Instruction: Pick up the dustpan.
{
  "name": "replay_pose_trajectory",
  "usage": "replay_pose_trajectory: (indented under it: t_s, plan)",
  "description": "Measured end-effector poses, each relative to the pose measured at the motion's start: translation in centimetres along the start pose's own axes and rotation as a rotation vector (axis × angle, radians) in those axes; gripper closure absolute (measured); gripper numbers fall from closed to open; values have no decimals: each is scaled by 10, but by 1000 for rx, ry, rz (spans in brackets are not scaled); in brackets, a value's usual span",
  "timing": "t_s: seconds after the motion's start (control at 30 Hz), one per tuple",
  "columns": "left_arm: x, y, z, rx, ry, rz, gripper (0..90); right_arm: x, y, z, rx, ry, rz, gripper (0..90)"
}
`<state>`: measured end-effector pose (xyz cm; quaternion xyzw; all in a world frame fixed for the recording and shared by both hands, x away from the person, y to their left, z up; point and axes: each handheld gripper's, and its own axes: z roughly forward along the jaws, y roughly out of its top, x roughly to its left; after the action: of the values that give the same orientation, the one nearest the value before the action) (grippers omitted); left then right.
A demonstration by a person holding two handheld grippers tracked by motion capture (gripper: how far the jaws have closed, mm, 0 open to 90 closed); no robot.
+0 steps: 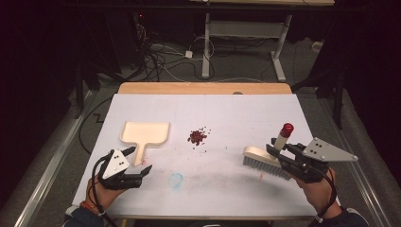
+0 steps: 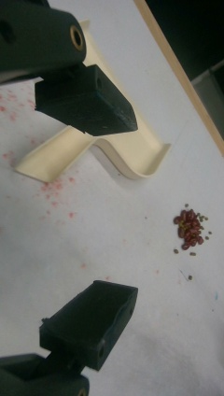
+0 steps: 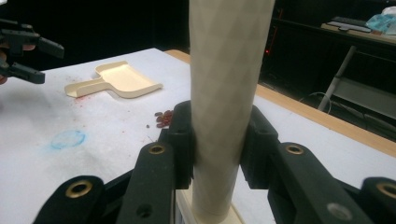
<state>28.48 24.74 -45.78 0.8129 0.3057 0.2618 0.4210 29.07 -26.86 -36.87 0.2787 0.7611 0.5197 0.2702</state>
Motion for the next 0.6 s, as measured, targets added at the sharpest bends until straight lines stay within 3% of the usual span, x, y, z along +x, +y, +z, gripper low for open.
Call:
replay_pose_trajectory:
  t_s: [0.1,0.27,0.47,0.6]
  plan:
    - [2,-2,-4,8,22,-38,179,0,-1,1,3,6,-7,704]
    - [0,-2,-5,59,43,-37,185,0,-2,4,14,3,-12,703]
    - [0,-6,-10,73,37,-40,184,2,0,9,14,4,-23,703]
    - [1,-10,-14,94,54,-49,184,3,3,12,8,13,-28,703]
